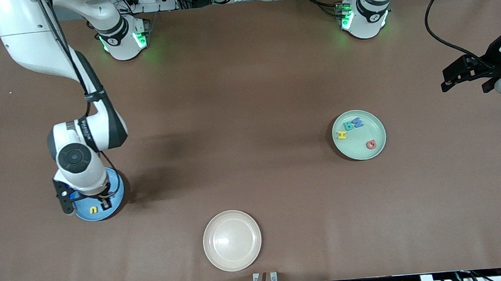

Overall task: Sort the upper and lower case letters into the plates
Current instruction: 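Carry the blue m to the blue plate and release it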

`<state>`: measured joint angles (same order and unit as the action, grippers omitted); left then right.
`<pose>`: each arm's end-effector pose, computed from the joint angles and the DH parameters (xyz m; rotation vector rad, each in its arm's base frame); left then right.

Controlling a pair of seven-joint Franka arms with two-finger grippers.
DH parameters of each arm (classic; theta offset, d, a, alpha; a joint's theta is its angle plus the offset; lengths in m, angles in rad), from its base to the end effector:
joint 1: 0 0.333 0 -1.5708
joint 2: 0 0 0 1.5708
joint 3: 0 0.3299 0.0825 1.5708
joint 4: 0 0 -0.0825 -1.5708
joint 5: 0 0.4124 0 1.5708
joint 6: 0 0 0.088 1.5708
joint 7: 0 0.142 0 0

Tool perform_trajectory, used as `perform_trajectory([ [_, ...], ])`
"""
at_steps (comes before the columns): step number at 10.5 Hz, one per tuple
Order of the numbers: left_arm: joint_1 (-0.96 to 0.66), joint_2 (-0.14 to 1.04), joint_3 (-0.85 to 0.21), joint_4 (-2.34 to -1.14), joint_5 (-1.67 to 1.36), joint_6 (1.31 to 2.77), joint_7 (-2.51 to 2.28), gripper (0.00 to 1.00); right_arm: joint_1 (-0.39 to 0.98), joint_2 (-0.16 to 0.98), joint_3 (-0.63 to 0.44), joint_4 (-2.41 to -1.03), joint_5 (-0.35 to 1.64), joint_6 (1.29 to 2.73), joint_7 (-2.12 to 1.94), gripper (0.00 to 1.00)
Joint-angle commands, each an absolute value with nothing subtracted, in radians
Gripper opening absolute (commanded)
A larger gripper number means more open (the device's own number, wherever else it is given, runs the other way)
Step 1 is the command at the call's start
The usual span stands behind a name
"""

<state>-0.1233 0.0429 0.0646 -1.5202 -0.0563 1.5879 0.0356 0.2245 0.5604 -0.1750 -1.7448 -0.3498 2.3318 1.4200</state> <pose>0.5982 -0.0439 0.6052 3.0841 -0.1453 0.0375 0.7007 0.0284 0.2224 2.4515 -1.5079 0.3684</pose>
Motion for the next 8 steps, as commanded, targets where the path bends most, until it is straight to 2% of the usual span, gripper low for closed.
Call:
perform_trajectory([
  [1,-0.112,0.023,0.048,-1.534,-0.037,1.575,0.015,1.00,0.184,0.552,-0.183,-1.715,-0.368,2.295,1.330,0.01],
  [2,-0.112,0.025,0.048,-1.532,-0.040,1.575,0.015,1.00,0.181,0.554,-0.184,-1.720,-0.370,2.295,1.319,0.97],
  [3,-0.113,0.025,0.048,-1.532,-0.040,1.575,0.015,1.00,0.176,0.552,-0.184,-1.718,-0.370,2.295,1.306,1.00],
  [6,-0.118,0.026,0.048,-1.531,-0.040,1.575,0.015,1.00,0.187,0.529,-0.164,-1.720,-0.365,2.266,1.150,1.00],
  [8,-0.118,0.026,0.048,-1.531,-0.038,1.575,0.015,1.00,0.132,0.477,-0.063,-1.720,-0.359,2.183,0.984,1.00],
])
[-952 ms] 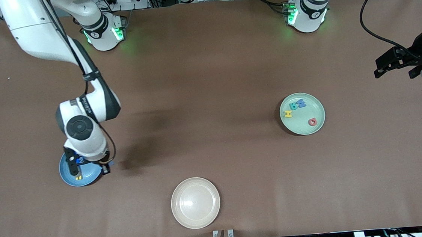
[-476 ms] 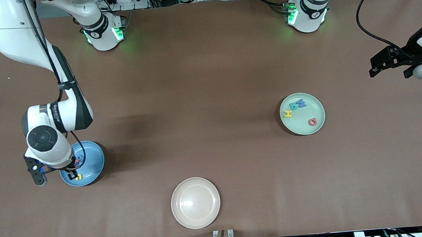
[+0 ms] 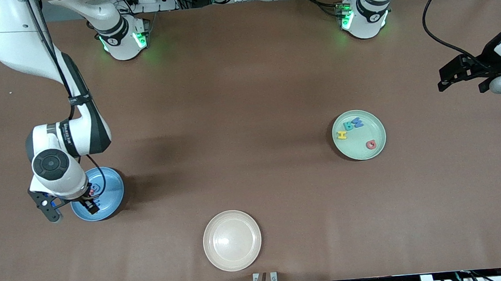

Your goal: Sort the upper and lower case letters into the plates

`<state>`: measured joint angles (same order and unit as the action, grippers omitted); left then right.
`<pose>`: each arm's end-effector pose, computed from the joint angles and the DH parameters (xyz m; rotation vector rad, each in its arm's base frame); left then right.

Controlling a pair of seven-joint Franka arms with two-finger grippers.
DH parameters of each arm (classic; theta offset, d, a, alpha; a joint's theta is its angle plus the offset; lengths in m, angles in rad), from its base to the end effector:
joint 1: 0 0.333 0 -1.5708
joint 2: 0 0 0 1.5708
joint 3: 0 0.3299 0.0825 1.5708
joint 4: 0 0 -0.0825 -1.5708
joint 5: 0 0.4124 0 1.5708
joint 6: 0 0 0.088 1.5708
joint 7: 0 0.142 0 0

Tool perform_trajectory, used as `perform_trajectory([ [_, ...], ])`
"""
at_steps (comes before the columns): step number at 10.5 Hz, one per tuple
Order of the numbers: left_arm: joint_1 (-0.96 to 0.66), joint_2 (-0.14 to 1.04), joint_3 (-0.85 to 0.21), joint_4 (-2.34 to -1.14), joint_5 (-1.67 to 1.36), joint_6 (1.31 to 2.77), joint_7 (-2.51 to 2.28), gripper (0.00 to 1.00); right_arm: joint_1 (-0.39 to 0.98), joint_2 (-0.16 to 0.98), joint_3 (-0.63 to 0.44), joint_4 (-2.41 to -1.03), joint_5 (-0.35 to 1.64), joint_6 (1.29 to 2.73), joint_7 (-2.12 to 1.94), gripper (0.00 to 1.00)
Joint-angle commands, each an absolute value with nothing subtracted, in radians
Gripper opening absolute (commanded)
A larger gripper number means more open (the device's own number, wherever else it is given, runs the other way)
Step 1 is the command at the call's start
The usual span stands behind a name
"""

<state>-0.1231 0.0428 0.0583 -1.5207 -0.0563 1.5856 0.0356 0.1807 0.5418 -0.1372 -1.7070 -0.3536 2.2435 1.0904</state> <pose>0.5976 -0.0474 0.6048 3.0834 -0.1547 0.0330 0.7038 0.0185 0.2435 2.6089 -1.1100 0.2595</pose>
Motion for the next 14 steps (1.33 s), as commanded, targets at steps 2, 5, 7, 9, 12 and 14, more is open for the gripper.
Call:
perform_trajectory([
  [2,-0.110,0.028,0.048,-1.529,-0.043,1.575,0.015,1.00,0.123,0.448,-0.020,-1.721,-0.348,2.143,0.849,1.00],
  [5,-0.120,0.029,0.048,-1.529,-0.043,1.577,0.015,1.00,0.030,0.375,0.108,-1.723,-0.199,2.027,0.536,1.00],
  [7,-0.114,0.029,0.048,-1.529,-0.043,1.575,0.015,1.00,0.000,0.315,0.133,-1.736,-0.125,1.930,0.337,1.00],
  [9,-0.112,0.029,0.048,-1.529,-0.043,1.577,0.017,1.00,-0.037,0.199,0.165,-1.848,-0.028,1.931,0.258,1.00],
  [12,-0.110,0.029,0.048,-1.529,-0.043,1.577,0.017,1.00,-0.025,0.028,0.172,-2.012,0.036,1.933,0.172,1.00],
  [14,-0.113,0.029,0.048,-1.529,-0.043,1.577,0.015,1.00,-0.026,-0.038,0.169,-2.046,0.066,1.927,0.097,1.00],
])
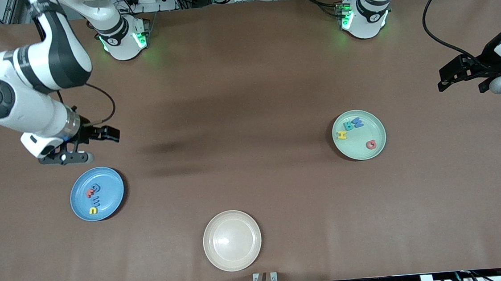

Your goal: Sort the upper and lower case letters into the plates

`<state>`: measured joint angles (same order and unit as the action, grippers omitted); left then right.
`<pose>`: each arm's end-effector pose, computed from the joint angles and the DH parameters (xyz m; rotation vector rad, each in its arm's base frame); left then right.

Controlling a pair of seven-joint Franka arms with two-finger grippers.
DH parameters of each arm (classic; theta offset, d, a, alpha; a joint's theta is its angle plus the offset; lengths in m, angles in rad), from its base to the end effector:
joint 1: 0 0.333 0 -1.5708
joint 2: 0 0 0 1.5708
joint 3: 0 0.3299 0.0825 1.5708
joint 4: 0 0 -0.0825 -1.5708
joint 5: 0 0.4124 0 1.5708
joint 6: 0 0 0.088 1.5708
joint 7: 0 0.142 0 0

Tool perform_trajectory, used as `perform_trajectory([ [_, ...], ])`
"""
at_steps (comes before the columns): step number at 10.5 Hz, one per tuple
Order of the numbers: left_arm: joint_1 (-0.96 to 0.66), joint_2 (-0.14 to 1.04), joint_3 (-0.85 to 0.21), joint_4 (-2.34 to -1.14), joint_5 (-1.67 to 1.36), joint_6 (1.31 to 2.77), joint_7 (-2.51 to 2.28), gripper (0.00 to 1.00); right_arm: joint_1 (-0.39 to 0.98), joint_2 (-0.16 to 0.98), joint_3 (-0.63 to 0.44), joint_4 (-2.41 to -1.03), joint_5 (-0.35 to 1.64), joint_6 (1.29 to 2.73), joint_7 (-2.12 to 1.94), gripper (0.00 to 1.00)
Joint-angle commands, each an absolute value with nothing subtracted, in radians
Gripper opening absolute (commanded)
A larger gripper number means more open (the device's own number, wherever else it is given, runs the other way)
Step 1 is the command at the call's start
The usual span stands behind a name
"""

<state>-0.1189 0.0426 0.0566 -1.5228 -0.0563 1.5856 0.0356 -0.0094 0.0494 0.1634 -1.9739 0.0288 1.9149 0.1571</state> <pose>0.5976 -0.0459 0.6039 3.0836 -0.1508 0.0302 0.5706 0.0909 0.4021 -3.1192 0.0219 0.1746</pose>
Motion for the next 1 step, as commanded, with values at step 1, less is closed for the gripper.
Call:
perform_trajectory([
  [1,-0.114,0.029,0.048,-1.529,-0.043,1.577,0.015,1.00,-0.026,-0.058,0.161,-2.043,0.066,1.922,0.078,1.00],
])
